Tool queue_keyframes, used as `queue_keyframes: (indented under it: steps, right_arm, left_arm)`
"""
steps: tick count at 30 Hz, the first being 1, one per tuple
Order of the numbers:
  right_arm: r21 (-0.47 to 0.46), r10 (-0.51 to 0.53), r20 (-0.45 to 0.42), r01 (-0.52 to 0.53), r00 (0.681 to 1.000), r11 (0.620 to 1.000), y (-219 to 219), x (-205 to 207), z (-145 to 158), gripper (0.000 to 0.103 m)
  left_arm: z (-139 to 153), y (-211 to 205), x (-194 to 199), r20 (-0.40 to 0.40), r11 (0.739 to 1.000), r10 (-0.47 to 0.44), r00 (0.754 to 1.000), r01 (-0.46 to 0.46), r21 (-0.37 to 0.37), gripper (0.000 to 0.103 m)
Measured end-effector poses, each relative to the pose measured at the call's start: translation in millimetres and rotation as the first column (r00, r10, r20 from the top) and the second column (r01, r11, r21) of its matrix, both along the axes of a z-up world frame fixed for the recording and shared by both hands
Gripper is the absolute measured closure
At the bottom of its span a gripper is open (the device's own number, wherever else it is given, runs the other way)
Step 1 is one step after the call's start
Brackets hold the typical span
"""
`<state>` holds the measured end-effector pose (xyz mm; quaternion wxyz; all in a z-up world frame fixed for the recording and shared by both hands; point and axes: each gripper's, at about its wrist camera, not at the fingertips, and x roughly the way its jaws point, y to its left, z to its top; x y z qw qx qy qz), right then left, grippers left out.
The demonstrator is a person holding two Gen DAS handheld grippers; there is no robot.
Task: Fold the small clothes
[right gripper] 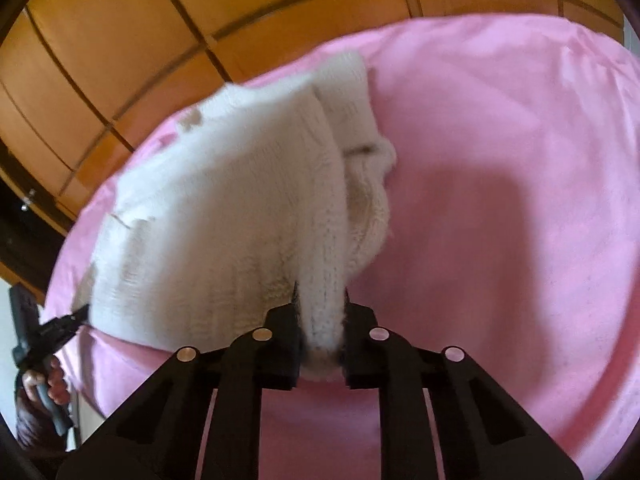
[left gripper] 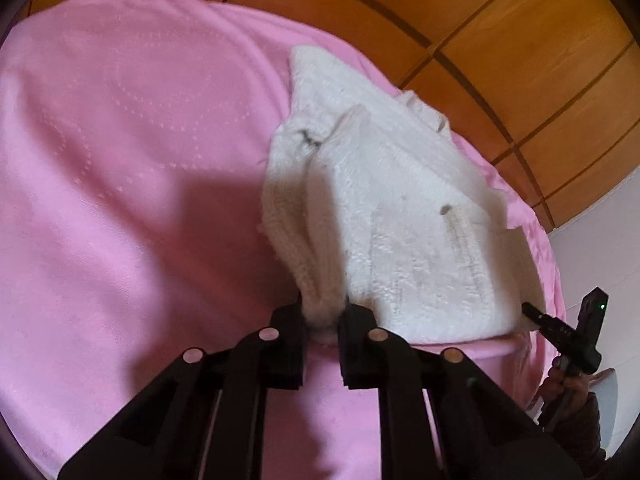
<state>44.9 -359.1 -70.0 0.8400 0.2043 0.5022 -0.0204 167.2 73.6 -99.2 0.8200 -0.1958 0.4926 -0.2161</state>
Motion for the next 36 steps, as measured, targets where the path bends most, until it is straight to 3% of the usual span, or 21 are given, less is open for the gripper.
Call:
queue_keyframes:
  steps: [7,12,16,19,20,21,23,26,27,31,33,35,36]
  right_arm:
    - [0.044,0.021,0.065,-0.024,0.998,0.999,3.6,-32.6,41.3,0.092]
    - [0.068,0.018,0.0,-0.018,1.0,0.997,-6.0,-70.1,40.7,0.092]
    - [0.092,0.02,-0.075,-0.013,0.997,0.996,-13.4,-91.0,21.4,0.092]
    - [0.038,0.017,-0.077,-0.014,0.997,0.999,-12.1,-88.2,24.1,0.081]
    - [0.021,0.01,-0.071,-0.009,0.997,1.0,-12.7,-85.5,27.7,0.068]
    - [-0.008,0.0,-0.05,-0.001,0.999,1.0,-13.7,-82.9,34.9,0.061]
    - [-0.075,0.027,0.002,-0.027,1.0,0.997,-6.4,-74.7,50.8,0.061]
    - [-0.078,0.105,0.049,-0.101,0.993,0.992,13.9,-57.2,59.1,0.061]
    - [-0.073,0.139,0.055,-0.135,0.989,0.988,26.5,-47.8,57.7,0.061]
    - [-0.072,0.24,0.009,-0.239,0.971,0.968,71.8,-9.6,30.0,0.061]
    - [-0.097,0.264,-0.045,-0.267,0.964,0.959,88.4,6.3,11.2,0.061]
    - [-0.114,0.279,-0.085,-0.288,0.957,0.951,97.8,15.2,-6.0,0.064]
    - [-0.14,0.288,-0.083,-0.298,0.954,0.944,101.4,16.4,-11.0,0.074]
  left_arm:
    - [26.3,19.3,-38.2,0.033,0.999,0.0,0.999,0.001,-0.054,0.094]
    - [23.3,34.0,-80.4,-0.023,0.997,0.009,1.0,-0.011,-0.073,0.094]
    - [10.3,38.6,-104.7,-0.074,0.999,0.035,0.997,-0.033,0.023,0.089]
    - [28.4,44.6,-106.3,0.013,0.987,0.109,0.994,-0.109,0.118,0.077]
    - [37.4,46.7,-106.2,0.05,0.987,0.113,0.992,-0.118,0.11,0.072]
    - [46.7,46.8,-105.0,0.086,0.99,0.105,0.991,-0.113,0.089,0.072]
    - [65.2,34.1,-98.5,0.153,0.996,0.034,0.988,-0.046,0.074,0.072]
    - [75.0,-4.4,-87.4,0.2,0.992,-0.109,0.974,0.093,0.086,0.068]
    - [70.3,-25.6,-77.8,0.187,0.983,-0.173,0.967,0.156,0.1,0.064]
    - [40.6,-77.3,-49.6,0.112,0.94,-0.292,0.95,0.264,0.215,0.061]
    - [23.9,-88.0,-37.1,0.068,0.935,-0.276,0.959,0.251,0.252,0.061]
    - [11.9,-91.7,-32.6,0.058,0.932,-0.287,0.956,0.264,0.248,0.065]
    - [10.7,-90.7,-33.1,0.075,0.935,-0.277,0.958,0.251,0.25,0.085]
